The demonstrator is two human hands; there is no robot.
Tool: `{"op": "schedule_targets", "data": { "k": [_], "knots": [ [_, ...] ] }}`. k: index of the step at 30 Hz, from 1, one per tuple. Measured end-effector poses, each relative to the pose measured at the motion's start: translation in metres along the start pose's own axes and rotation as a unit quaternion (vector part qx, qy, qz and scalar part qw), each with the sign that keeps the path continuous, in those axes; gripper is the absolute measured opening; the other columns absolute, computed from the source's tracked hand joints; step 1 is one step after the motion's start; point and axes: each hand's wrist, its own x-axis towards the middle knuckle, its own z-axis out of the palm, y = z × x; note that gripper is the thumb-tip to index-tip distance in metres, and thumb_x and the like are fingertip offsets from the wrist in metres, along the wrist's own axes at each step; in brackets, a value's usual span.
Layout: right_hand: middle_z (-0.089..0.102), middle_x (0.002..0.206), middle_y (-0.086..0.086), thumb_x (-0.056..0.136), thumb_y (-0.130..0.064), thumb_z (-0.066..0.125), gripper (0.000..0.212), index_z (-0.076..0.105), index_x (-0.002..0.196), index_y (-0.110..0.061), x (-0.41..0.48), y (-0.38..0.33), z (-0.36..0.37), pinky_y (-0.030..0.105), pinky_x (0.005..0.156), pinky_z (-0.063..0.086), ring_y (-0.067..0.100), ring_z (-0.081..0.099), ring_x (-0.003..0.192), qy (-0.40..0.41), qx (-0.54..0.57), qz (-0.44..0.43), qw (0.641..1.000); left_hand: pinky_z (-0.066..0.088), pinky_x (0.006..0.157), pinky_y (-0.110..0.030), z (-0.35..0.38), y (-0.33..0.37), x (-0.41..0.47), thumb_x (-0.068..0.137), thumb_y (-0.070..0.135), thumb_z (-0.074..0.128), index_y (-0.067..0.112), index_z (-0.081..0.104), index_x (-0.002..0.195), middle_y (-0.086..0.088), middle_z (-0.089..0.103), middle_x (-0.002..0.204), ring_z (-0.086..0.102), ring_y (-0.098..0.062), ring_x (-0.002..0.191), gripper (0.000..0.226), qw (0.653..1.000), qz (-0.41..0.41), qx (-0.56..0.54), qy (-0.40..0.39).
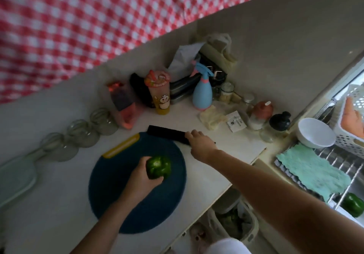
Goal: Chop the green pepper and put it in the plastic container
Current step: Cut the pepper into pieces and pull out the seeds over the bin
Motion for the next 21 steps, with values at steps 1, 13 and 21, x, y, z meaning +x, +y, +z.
{"op": "schedule_targets", "data": {
  "k": [1, 13, 21],
  "knots": [
    [0.045, 0.125, 0.014, 0.086, -0.004, 0.052, 0.052, 0.034, 0.135, -0.012, 0.006, -0.003, 0.002, 0.042, 0.089, 0.045, 0.032, 0.049, 0.111, -0.008, -0.018, 0.0, 1.0, 0.039, 0.082, -0.022, -0.005, -0.006, -0.002, 0.072, 0.016, 0.079, 0.019, 0.046, 0.116, 0.002, 0.055, 0.106, 0.054, -0.014, 0.1, 0.056, 1.0, -0.012, -0.005, 0.0],
    [0.044, 0.127, 0.018, 0.094, -0.01, 0.045, 0.038, 0.036, 0.129, 0.001, 0.041, -0.021, 0.0, 0.038, 0.08, 0.048, 0.034, 0.056, 0.107, -0.032, 0.006, 0.022, 0.999, 0.033, 0.102, -0.023, -0.008, -0.019, -0.003, 0.078, 0.024, 0.075, 0.016, 0.037, 0.137, 0.003, 0.043, 0.13, 0.041, -0.01, 0.12, 0.071, 0.991, -0.023, -0.025, 0.133],
    [0.065, 0.091, 0.015, 0.101, -0.026, 0.037, 0.023, 0.048, 0.111, -0.009, -0.003, -0.043, -0.016, 0.034, 0.059, 0.043, 0.034, 0.062, 0.076, 0.046, 0.104, -0.051, 0.992, 0.033, 0.099, -0.021, 0.016, -0.012, -0.002, 0.086, 0.035, 0.063, 0.012, 0.031, 0.138, 0.004, 0.035, 0.126, 0.038, -0.007, 0.115, 0.065, 0.986, -0.02, -0.05, 0.157]
  ]
}}
